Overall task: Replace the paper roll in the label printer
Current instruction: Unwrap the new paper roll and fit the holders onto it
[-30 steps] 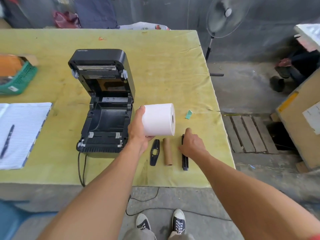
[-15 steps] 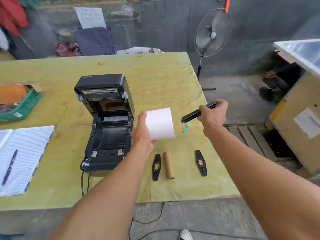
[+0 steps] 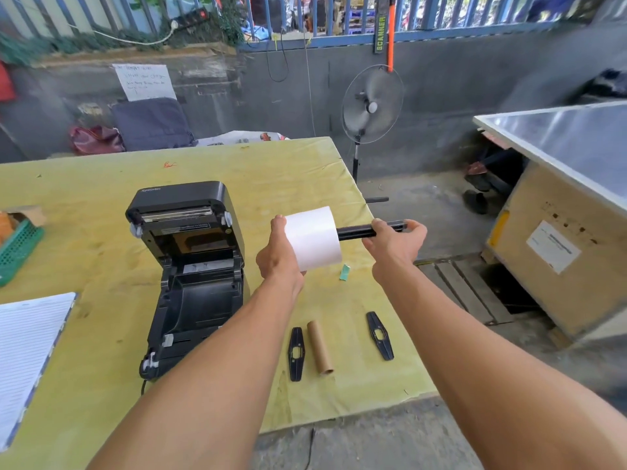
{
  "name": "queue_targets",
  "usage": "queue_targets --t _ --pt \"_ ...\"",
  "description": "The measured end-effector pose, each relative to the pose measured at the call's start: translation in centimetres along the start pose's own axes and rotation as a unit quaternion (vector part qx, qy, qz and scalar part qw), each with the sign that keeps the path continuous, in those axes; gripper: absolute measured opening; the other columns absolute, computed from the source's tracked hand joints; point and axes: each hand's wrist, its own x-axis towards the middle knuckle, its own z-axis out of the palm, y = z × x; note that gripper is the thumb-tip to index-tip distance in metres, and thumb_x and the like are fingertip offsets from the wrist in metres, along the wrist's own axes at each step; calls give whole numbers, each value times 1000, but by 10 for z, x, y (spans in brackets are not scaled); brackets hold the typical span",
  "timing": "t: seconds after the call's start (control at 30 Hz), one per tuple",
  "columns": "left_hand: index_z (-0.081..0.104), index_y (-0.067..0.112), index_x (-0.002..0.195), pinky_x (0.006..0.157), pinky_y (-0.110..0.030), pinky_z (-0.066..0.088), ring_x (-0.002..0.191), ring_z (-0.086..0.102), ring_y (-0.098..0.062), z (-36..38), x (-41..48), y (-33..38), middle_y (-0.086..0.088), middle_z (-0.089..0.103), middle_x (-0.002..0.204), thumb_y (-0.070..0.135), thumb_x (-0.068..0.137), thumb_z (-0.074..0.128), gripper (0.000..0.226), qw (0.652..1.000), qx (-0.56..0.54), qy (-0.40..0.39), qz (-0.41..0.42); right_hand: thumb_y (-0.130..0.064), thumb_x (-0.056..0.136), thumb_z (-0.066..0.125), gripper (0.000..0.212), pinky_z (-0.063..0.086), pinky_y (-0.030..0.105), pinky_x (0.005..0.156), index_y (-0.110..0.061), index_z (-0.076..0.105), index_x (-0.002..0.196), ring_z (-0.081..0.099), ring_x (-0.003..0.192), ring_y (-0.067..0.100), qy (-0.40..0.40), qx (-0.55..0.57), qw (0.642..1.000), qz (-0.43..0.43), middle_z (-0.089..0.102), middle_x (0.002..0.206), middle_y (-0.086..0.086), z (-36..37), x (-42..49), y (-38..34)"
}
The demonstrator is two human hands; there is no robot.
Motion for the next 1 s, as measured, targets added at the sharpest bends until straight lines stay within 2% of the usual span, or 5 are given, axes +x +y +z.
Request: queue_targets --t 0.23,0.43,0.63,0.83,1.0 --pt "58 17 82 78 -40 59 75 68 -25 -3 0 2 -6 68 88 54 73 72 41 1000 24 -11 5 -4 87 74 52 63 31 72 -22 41 124 71 72 18 3 7 1000 0 58 116 12 -1 -6 2" --pt "59 16 82 82 -43 60 77 69 -26 -5 -1 3 -6 69 89 56 70 73 45 999 37 -4 6 -2 87 73 50 62 43 83 -23 41 118 71 70 22 -47 6 999 18 62 96 9 7 -21 11" --pt "60 15 85 80 -43 61 77 70 -26 -10 4 4 -6 70 88 58 66 74 50 999 30 17 16 -5 87 75 39 59 48 89 -13 51 117 75 76 26 -90 -12 995 44 70 92 13 9 -23 21" --pt "59 15 80 83 -43 58 76 69 -26 -12 8 4 -6 69 87 54 70 74 43 999 30 9 21 -7 87 74 16 61 35 83 -1 66 99 72 67 19 -125 -72 989 34 72 87 12 13 -20 32" --pt "59 15 78 80 -41 59 76 68 -26 -11 9 2 -5 68 82 54 69 75 44 999 33 17 20 -7 84 77 10 59 41 91 -6 68 78 75 80 23 -132 -104 985 36 74 85 10 13 -12 37"
